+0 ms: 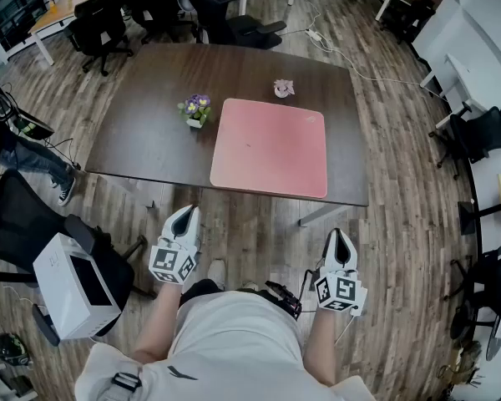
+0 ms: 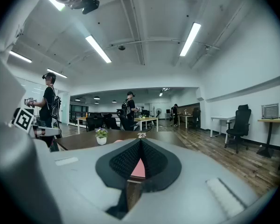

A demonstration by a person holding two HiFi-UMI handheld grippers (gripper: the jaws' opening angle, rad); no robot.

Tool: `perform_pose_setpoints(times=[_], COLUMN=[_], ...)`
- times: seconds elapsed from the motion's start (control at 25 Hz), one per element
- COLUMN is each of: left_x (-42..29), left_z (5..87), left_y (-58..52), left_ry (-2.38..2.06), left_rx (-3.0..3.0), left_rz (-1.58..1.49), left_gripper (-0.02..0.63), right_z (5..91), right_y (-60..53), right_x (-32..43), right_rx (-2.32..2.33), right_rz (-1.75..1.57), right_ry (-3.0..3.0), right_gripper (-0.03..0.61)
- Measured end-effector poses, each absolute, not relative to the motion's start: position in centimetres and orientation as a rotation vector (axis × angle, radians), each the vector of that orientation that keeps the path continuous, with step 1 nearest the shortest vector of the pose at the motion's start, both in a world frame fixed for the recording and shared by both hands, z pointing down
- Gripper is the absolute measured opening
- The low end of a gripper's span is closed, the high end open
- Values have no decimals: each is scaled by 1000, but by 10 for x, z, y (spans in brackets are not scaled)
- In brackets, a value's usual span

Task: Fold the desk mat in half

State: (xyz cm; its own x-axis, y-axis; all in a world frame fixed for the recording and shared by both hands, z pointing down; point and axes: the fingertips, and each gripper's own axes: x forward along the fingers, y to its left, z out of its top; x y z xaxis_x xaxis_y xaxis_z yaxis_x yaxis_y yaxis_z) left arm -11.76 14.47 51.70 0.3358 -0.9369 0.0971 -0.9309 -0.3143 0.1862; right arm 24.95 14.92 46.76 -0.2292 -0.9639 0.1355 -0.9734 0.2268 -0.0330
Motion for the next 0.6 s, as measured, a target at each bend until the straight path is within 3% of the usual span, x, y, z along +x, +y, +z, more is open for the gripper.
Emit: perform_pose_setpoints(times=[0.6], left_x=[-124], left_z=[518], left_y=[139], left_ry=[-1686], left_rx=[2399], left_rz=[-30], left_gripper=[-2], right_z=[471], right_y=[145], right_x=[242], right_rx=[1892], right_rz=[197], right_ry=[-2376], right_gripper=[-2])
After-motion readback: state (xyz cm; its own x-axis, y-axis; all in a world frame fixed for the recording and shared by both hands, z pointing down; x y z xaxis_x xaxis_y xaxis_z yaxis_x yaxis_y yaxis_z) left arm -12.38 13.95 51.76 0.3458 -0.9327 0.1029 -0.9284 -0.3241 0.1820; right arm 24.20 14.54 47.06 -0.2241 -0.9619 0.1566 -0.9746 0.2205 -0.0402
